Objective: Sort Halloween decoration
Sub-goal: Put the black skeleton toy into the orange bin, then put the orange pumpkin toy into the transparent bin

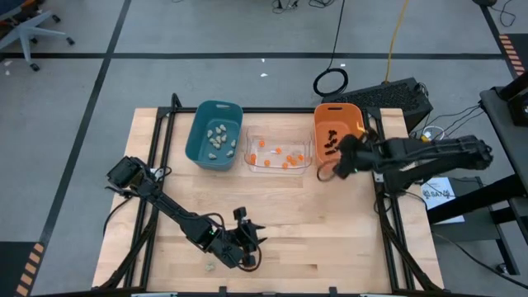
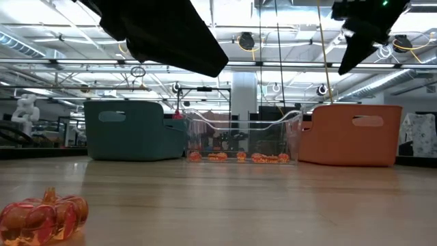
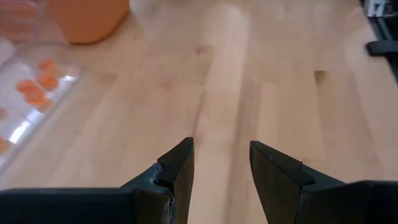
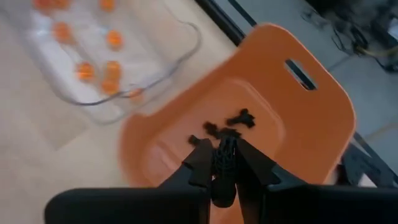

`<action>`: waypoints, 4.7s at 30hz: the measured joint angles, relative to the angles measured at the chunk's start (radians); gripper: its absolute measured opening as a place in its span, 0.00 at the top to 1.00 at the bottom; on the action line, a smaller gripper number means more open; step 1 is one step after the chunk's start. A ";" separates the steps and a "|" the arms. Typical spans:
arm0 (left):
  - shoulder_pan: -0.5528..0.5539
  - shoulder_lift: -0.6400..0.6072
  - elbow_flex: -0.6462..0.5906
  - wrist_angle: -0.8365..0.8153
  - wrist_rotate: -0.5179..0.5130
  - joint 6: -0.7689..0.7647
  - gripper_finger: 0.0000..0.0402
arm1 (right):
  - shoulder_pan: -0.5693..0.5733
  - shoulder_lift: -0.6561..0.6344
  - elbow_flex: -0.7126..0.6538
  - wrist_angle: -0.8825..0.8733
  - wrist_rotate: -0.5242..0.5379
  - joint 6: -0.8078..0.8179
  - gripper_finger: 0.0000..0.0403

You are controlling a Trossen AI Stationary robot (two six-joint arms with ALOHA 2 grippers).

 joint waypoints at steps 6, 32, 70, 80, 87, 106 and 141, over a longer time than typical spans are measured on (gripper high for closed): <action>-0.004 0.000 0.000 -0.001 0.039 -0.060 0.62 | -0.177 0.035 -0.062 0.125 -0.070 -0.112 0.92; -0.060 0.000 0.000 -0.066 0.040 -0.197 0.62 | -0.665 0.241 -0.129 0.338 -0.239 -0.370 0.64; -0.226 0.211 -0.001 0.063 0.062 -0.115 0.32 | 0.503 0.315 -0.127 0.826 -0.038 -0.305 0.64; -0.223 0.251 0.002 0.097 0.054 -0.118 0.32 | 0.528 0.408 -0.127 0.883 0.040 -0.253 0.64; -0.224 0.285 0.003 0.142 0.055 -0.122 0.45 | 0.528 0.443 -0.127 0.988 0.037 -0.296 0.64; -0.210 0.271 -0.044 0.180 0.064 -0.091 0.78 | 0.560 0.451 -0.127 1.017 0.036 -0.292 0.64; -0.019 -0.079 -0.045 0.108 -0.050 0.755 0.76 | 0.658 0.453 -0.127 0.978 0.222 -0.288 0.64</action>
